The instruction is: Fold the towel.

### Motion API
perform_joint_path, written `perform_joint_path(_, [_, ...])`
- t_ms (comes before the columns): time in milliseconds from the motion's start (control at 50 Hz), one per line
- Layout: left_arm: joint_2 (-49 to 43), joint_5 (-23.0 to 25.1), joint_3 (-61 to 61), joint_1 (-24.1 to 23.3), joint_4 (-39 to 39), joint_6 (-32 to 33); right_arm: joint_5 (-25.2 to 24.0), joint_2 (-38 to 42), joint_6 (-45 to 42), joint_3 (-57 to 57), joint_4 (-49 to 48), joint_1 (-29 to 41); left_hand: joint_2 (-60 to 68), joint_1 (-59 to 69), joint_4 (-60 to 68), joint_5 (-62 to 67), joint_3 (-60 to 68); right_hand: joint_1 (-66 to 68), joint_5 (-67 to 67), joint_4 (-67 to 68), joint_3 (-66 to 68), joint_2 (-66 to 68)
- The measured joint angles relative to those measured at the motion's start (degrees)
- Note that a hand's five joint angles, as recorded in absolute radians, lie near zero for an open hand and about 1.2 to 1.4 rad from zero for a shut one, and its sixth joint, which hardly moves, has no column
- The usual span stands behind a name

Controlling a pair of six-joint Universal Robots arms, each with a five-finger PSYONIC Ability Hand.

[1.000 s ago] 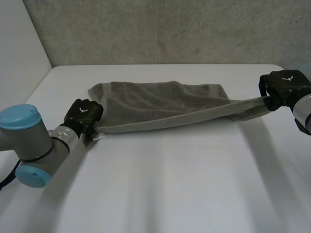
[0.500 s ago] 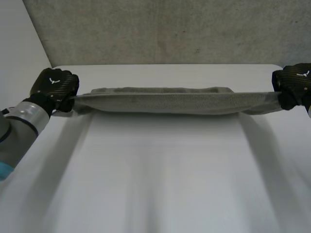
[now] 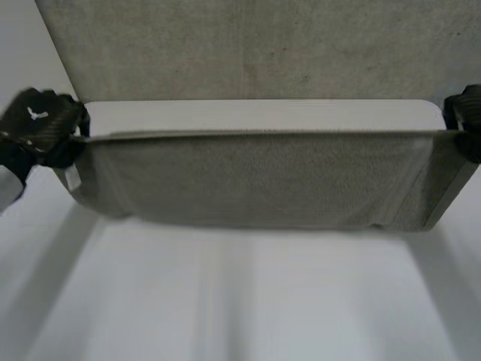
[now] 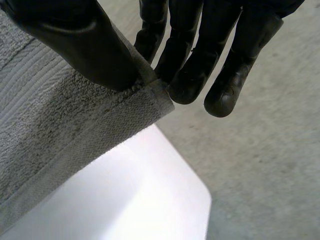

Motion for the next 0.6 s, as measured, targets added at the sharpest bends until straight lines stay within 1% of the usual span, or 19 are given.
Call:
perform_joint_path(120, [-13.1,0.0,5.6,-2.6,-0.1,0.0,0.9,11.3,-4.2,-5.2,-0.2,1.5,0.0,0.0,0.0,0.0,0.0,0.0,0.0,0.0,0.0,0.0])
perform_joint_path(160, [-17.5,-0.2,8.4,-3.5,-0.1,0.0,1.9,15.8,-5.6,-7.9,-0.1,2.4,0.0,0.0,0.0,0.4,0.0,0.0,0.0,0.0,0.0,0.0])
perform_joint_path(300, [-29.1,-0.7,19.0,-5.8,-0.2,0.0,5.3,26.6,-7.1,-15.3,-1.0,4.5,0.0,0.0,0.0,0.6,0.0,0.0,0.0,0.0,0.0,0.0])
perform_joint_path(480, [-40.0,-2.1,32.5,-7.9,-0.4,0.0,8.4,36.6,-6.3,-22.5,-7.1,7.3,0.0,0.0,0.0,0.6,0.0,0.0,0.0,0.0,0.0,0.0])
perform_joint_path(600, [-45.2,-3.5,38.9,-9.4,-0.6,0.0,10.9,40.5,-5.6,-25.2,-10.6,9.5,0.0,0.0,0.0,1.1,0.0,0.0,0.0,0.0,0.0,0.0])
